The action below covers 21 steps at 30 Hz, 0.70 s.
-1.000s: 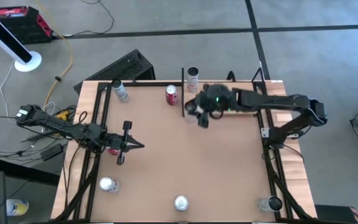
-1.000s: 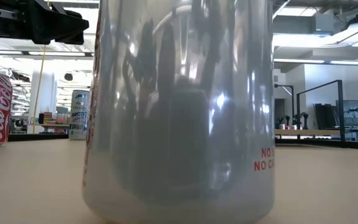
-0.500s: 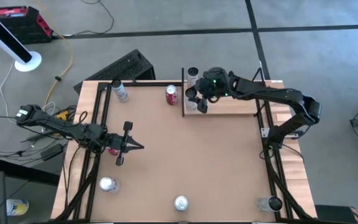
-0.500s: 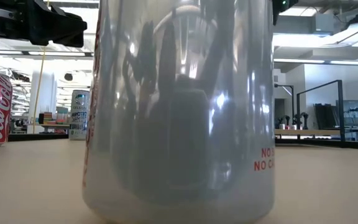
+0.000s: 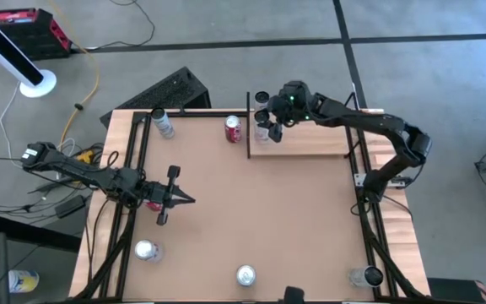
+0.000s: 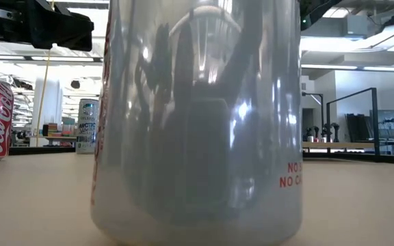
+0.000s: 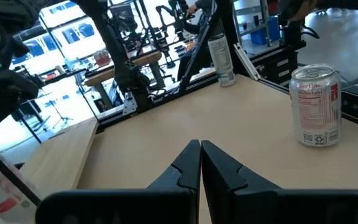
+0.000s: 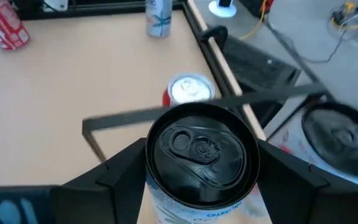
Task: Place canned beverage on shelf
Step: Put the white-pink soda can on the shelf align with the other white-pink soda can
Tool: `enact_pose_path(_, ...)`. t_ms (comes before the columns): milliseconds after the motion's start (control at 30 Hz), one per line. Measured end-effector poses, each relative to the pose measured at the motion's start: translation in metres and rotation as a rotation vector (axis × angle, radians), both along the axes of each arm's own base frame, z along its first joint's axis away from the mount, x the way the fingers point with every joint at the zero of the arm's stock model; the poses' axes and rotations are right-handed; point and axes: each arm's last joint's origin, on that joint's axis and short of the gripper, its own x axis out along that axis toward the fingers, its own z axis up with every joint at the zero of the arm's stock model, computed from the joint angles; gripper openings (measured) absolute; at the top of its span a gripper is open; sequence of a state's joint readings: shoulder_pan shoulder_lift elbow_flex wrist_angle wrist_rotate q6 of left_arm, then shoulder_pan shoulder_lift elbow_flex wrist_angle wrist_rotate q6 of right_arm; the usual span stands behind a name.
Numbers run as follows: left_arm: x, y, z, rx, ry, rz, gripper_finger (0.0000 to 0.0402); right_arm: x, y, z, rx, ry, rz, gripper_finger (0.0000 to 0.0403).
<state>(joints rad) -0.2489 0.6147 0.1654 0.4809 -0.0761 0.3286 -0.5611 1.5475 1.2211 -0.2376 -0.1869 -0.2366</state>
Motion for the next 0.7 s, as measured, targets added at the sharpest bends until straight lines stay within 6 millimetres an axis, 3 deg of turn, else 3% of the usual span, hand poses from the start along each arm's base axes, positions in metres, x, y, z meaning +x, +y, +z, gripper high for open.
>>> enact_pose_path(700, -0.0001, -0.0004, -0.0004, 0.002, 0.004, -0.013, 0.0000, 0.0017, -0.0079, -0.0073, 0.034, -0.003, -0.005, 0.0278)
